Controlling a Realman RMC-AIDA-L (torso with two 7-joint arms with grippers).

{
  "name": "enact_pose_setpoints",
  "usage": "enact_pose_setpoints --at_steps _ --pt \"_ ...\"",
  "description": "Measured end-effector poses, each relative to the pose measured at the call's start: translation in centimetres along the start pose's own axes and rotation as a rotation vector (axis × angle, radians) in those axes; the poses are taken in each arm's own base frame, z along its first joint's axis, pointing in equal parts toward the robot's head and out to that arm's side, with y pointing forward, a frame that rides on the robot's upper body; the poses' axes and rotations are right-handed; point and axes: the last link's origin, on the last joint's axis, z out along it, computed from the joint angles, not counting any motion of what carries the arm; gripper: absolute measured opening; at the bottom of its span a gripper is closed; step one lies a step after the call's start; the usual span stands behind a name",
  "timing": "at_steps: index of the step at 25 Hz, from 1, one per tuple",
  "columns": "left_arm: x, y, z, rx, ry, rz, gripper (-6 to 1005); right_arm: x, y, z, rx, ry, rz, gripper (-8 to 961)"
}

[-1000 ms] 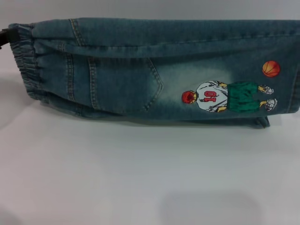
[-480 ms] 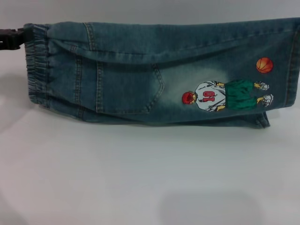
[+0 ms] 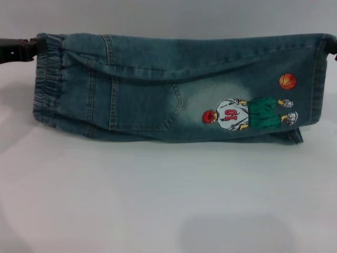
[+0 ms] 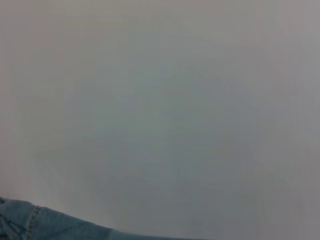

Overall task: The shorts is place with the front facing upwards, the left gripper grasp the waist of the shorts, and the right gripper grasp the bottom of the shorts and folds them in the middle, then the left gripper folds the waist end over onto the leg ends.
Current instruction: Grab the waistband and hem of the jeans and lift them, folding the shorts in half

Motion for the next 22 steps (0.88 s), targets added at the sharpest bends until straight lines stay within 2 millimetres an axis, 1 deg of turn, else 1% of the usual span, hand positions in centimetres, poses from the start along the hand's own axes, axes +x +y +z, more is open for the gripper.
enact_pose_setpoints --at_steps 6,11,15,19,22 --pt "-0.4 0.3 0.5 -0.007 -0.016 0.000 68 0.6 -0.2 0.9 0.022 0.031 0.006 17" --pt "-0.7 0.9 1.0 -0.025 -0.044 0.021 85 0.9 0.0 1.6 0.015 0.075 -0.015 25" --pt "-1.1 0.9 1.5 -0.014 -0.049 0.012 99 0.9 -0.2 1.7 0.028 0.080 -0.019 82" --pt "-1.3 0.8 1.5 -0.014 -0.035 -0.012 112 1.0 -0.2 1.8 0.032 0.081 -0.019 140" --pt "-1.4 0.8 1.4 -0.015 -0.030 -0.016 239 1.1 -0.1 1.7 0.032 0.080 -0.017 183"
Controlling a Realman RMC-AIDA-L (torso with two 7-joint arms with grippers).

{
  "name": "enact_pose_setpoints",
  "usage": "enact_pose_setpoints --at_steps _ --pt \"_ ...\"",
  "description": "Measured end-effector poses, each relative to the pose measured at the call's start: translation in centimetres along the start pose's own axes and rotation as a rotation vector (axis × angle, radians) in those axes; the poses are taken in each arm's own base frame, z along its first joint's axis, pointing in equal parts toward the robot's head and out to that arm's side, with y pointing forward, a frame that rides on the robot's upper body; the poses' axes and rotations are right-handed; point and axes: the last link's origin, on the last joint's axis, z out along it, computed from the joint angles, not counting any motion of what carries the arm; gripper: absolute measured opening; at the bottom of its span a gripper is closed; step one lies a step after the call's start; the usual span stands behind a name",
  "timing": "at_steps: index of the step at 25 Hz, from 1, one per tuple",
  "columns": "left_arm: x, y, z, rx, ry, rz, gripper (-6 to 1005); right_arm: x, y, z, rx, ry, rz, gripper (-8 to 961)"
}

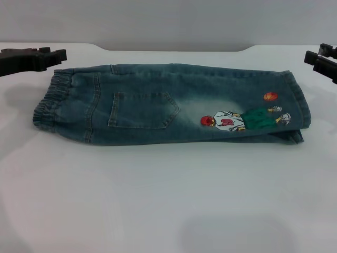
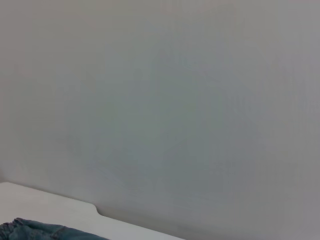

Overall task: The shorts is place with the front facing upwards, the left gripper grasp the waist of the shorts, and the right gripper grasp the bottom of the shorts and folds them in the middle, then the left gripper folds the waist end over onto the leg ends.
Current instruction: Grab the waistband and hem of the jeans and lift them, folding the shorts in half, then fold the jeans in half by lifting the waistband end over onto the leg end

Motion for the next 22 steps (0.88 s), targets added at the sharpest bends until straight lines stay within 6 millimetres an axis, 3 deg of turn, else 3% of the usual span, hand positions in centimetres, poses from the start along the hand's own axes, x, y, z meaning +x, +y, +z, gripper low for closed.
enact_pose_setpoints --at_steps 1,2,4,9,16,22 --pt "0.0 0.0 0.0 0.000 0.000 0.000 282 0.0 0.0 0.0 0.000 0.000 0.000 197" --pt "0.0 0.0 0.0 0.001 0.000 -0.001 324 0.1 0.0 0.0 0.001 -0.001 -0.001 273" --pt "-0.2 -0.2 -0.1 0.005 0.009 -0.019 564 0.1 0.0 -0.1 0.000 -0.002 -0.007 425" --pt "-0.9 0.0 0.3 -0.023 0.047 -0.051 661 0.3 -0.1 -0.6 0.011 -0.003 -0.021 499" --pt "-1.0 1.0 0.7 -0.098 0.140 -0.049 796 0.8 0.1 -0.8 0.005 0.007 -0.040 495" --pt "-1.3 1.5 0.0 -0.143 0.265 -0.049 841 0.3 0.1 -0.9 0.013 -0.046 -0.037 495"
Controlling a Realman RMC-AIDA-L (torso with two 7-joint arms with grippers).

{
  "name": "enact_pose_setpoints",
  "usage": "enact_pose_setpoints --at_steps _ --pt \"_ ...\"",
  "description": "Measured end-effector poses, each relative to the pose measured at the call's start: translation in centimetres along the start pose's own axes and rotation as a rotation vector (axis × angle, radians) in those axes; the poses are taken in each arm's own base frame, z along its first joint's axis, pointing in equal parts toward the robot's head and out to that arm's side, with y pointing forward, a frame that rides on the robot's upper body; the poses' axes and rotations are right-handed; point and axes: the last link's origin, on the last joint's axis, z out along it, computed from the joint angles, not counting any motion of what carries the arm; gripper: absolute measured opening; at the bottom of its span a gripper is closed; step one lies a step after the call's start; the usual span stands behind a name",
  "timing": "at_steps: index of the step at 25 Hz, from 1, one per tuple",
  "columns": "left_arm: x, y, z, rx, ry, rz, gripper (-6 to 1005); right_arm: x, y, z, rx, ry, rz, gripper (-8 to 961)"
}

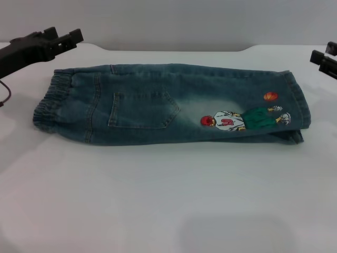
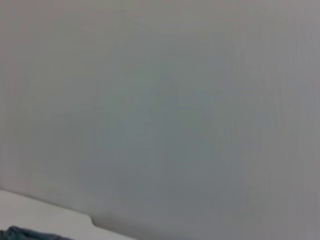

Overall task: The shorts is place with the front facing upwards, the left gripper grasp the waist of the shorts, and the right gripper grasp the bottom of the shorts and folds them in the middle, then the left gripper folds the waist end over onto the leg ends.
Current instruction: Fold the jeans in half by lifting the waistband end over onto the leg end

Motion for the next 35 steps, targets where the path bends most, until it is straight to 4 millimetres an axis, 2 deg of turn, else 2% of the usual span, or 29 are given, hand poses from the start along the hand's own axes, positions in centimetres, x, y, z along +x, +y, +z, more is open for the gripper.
enact_pose_setpoints --at_steps 7,13,18,22,29,35 --pt "-1.0 0.5 -0.3 -0.038 0.111 0.014 837 -0.4 0.4 1.1 0.007 -0.130 -0.020 494" --pt "-1.1 -0.5 -1.3 -0.009 0.099 0.033 833 -0.6 0.6 2.1 0.003 -0.158 -0.024 494" --pt "-0.2 -2.5 -2.6 0.028 0.010 -0.022 830 -0.2 0.6 1.6 0.009 -0.156 -0.010 495" --pt "-0.1 -3.0 -2.7 0.039 -0.118 -0.031 827 0.6 0.5 1.0 0.019 -0.148 0.004 495" --pt "-1.7 -3.6 -2.3 0.118 -0.342 0.058 822 1.4 0.8 0.3 0.014 -0.143 0.022 495" --pt "-2.7 -3.6 -2.3 0.114 -0.444 0.081 816 1.4 0.9 0.3 0.007 -0.144 0.024 495"
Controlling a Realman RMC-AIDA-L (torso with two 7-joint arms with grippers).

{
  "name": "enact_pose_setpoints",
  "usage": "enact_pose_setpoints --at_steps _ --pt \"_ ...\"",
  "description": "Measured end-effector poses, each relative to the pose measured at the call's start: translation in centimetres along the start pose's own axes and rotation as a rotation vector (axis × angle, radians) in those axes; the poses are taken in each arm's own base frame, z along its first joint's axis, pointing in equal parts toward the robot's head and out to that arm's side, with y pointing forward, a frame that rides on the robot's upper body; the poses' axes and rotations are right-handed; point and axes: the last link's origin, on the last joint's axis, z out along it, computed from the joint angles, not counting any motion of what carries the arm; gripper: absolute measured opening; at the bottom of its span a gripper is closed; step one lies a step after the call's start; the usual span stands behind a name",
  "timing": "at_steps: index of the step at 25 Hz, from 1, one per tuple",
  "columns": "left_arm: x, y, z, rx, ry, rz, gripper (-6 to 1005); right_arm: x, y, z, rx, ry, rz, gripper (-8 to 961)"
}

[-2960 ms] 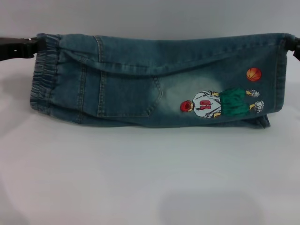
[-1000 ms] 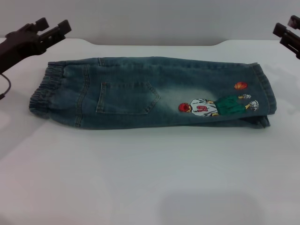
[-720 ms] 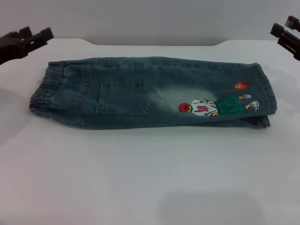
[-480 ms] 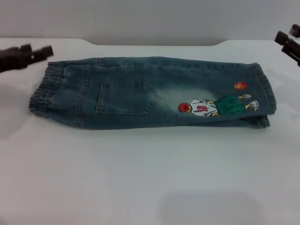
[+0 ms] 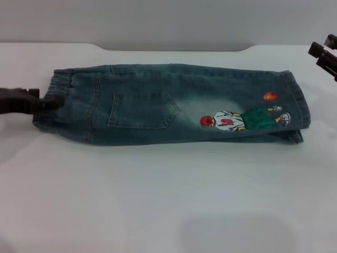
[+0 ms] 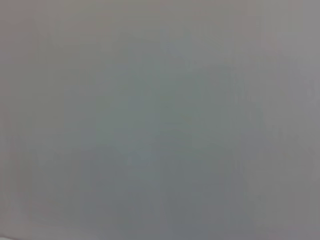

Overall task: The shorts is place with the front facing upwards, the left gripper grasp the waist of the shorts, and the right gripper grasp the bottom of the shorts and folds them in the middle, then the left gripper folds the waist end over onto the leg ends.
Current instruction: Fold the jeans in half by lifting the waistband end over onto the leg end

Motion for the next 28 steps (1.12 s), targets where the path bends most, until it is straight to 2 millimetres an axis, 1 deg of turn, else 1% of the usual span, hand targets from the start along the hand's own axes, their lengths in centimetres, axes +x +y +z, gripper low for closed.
enact_pose_setpoints --at_steps 5,11,16,19,28 --pt "-0.6 -0.2 -0.1 0.010 -0.048 0.012 812 0.0 0.2 0.0 -0.011 -0.002 -0.002 495" --pt "-0.6 -0.9 -0.6 0.039 -0.076 0.030 807 -0.3 0.4 0.3 -0.031 -0.011 -0.007 495" --pt "-0.6 -1.4 -0.5 0.074 -0.122 0.049 802 -0.5 0.7 0.5 -0.048 -0.018 -0.009 495" --pt "-0.5 -1.6 -0.2 0.096 -0.147 0.065 800 -0.5 0.7 0.5 -0.050 -0.019 -0.009 495" --pt "0.2 -0.9 1.1 0.102 -0.173 0.107 792 -0.5 0.9 0.7 -0.059 -0.023 -0.007 495"
